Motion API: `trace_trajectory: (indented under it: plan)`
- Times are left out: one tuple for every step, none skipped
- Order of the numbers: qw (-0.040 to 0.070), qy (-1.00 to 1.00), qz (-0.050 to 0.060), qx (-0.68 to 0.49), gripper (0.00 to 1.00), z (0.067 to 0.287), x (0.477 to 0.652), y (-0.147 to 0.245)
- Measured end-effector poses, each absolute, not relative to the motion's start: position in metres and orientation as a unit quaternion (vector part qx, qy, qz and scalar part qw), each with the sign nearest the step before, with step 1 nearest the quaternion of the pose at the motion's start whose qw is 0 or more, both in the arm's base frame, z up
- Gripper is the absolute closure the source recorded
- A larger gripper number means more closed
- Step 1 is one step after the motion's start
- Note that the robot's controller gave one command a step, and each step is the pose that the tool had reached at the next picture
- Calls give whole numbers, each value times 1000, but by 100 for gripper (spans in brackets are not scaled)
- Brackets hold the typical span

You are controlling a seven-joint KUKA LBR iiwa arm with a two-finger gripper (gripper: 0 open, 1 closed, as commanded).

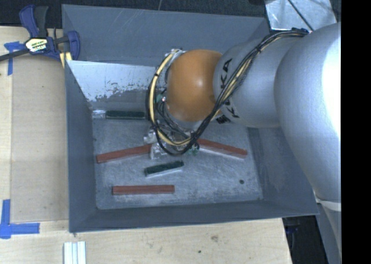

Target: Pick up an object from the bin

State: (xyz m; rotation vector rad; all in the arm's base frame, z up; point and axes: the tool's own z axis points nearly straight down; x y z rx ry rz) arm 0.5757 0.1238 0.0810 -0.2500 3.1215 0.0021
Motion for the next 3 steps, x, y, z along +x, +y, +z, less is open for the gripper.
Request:
trace_trajectory:
  plan:
    - [5,997,1,-80,100,81,576,124]
    - [-1,995,0,-96,100,98,563,96]
    - [1,1000,0,-32,100,222,568,134]
